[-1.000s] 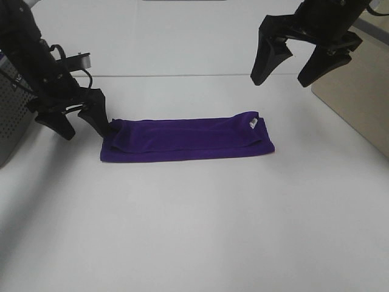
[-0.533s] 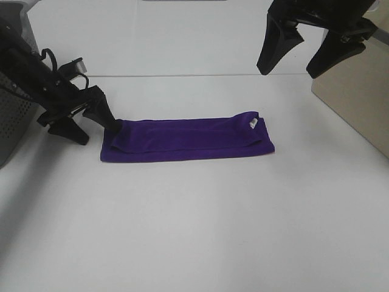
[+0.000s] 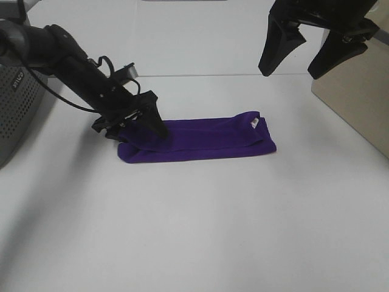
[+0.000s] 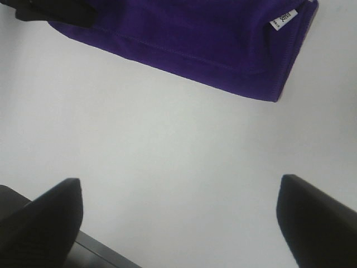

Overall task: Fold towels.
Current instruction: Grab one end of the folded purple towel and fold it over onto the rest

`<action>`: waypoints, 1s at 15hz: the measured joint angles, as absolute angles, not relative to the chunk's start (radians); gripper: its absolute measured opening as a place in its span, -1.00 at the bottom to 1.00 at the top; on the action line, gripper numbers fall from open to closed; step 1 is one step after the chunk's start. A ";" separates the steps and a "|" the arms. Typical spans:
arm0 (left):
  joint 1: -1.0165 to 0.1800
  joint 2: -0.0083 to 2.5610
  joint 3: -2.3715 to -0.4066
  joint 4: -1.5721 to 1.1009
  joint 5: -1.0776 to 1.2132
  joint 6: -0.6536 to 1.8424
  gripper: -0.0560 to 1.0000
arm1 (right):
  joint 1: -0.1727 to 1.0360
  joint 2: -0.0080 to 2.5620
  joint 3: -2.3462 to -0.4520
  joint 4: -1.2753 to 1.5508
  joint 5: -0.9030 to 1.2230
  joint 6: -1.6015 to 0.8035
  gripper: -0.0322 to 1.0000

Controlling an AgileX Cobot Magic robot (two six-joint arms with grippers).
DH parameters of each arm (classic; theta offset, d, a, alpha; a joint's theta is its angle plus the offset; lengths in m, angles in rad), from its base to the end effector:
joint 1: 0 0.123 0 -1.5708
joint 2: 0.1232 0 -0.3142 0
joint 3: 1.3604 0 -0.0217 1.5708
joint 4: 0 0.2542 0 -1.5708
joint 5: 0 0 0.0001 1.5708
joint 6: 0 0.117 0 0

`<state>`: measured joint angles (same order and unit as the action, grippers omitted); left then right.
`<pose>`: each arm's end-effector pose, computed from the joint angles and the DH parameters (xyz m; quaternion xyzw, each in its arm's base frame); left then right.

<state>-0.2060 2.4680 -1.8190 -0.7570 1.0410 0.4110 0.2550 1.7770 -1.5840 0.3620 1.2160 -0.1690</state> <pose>0.4805 -0.1713 0.0767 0.0993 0.9435 -0.3157 0.0175 0.3639 0.1350 0.3087 -0.1652 0.9628 0.1803 0.1145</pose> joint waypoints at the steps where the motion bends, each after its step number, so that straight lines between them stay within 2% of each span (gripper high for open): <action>1: -0.223 2.477 -1.836 -0.748 1.039 0.394 0.19 | 0.255 1.768 -1.584 0.362 1.216 -0.169 0.83; 2: -0.228 2.484 -1.853 -0.719 1.036 0.375 -0.04 | 0.255 1.757 -1.584 0.362 1.216 -0.170 0.83; 4: -0.228 2.501 -1.893 -0.659 1.048 0.359 -0.67 | 0.255 1.731 -1.584 0.362 1.217 -0.170 0.83; 5: -0.228 2.507 -1.917 -0.635 1.066 0.356 -0.81 | 0.255 1.719 -1.584 0.362 1.217 -0.170 0.83; 9: -0.227 2.495 -2.010 -0.419 1.182 0.349 -0.82 | 0.255 1.666 -1.584 0.362 1.218 -0.170 0.83; 12: -0.216 2.423 -2.024 -0.373 1.204 0.340 -0.82 | 0.255 1.602 -1.584 0.362 1.219 -0.170 0.83; 15: -0.313 2.388 -2.060 -0.413 1.191 0.341 -0.82 | 0.255 1.543 -1.584 0.362 1.220 -0.170 0.83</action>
